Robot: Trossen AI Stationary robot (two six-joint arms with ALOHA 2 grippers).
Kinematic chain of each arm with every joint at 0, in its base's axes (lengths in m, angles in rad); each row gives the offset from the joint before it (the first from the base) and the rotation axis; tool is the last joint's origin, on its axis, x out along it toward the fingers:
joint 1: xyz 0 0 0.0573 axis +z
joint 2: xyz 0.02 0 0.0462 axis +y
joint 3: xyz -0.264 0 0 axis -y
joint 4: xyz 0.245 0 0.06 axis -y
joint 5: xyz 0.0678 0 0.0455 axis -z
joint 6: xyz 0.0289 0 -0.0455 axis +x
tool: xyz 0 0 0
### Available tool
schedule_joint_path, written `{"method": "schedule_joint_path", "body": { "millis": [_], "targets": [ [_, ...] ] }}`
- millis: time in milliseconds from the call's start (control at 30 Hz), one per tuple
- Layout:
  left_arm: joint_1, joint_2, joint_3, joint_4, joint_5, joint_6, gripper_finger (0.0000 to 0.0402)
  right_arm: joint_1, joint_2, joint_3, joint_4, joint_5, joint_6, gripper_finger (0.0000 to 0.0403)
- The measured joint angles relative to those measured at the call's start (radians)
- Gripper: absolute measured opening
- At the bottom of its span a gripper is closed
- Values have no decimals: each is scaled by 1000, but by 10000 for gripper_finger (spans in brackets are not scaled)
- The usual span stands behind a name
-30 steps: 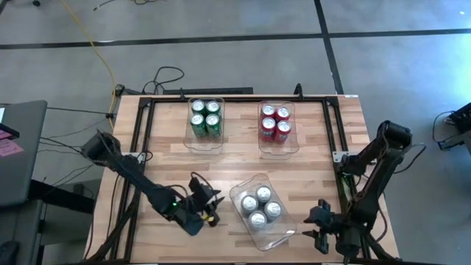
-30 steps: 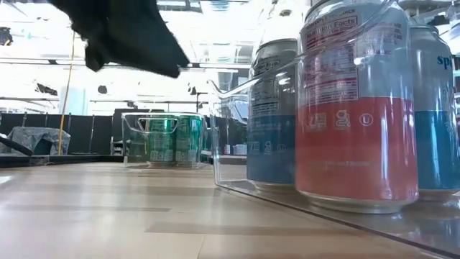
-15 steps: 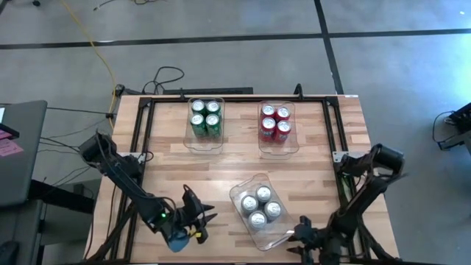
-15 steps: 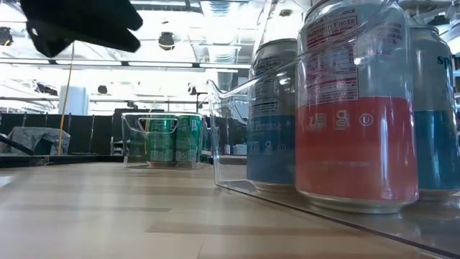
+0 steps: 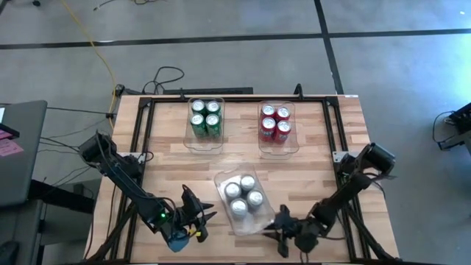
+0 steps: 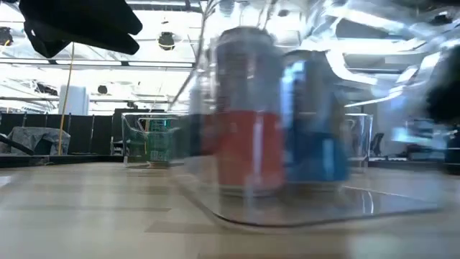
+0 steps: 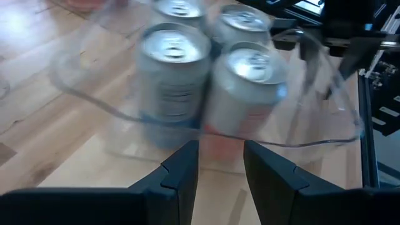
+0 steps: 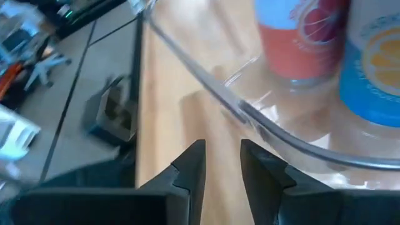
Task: Sort soda cans
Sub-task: Move the bottom transparent bin between the top left and top right transparent bins
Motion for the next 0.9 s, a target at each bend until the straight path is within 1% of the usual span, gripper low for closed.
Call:
{"method": "schedule_joint_path", "body": {
  "millis": [200, 300, 467, 600, 700, 800, 900],
  "targets": [
    [-11, 12, 0, -4, 0, -42, 123, -73, 0, 0, 2, 10, -21, 118],
    [-9, 41, 0, -29, 9, -103, 123, -85, 0, 0, 5, 10, -32, 118],
    [-4, 97, 0, -114, 16, -247, 123, -58, -7, 12, 5, 23, -95, 118],
    [11, 133, 0, -191, 6, -354, 123, -17, -61, 19, -22, 72, -128, 118],
    [51, 160, 0, -194, 4, -343, 123, -6, -116, 19, -119, 81, -82, 118],
    [107, 176, 0, -173, 35, -284, 123, -6, -137, 19, -210, 73, -14, 118],
    [153, 182, 0, -146, 57, -217, 123, -2, -129, 19, -219, 64, 8, 118]
  ]
}}
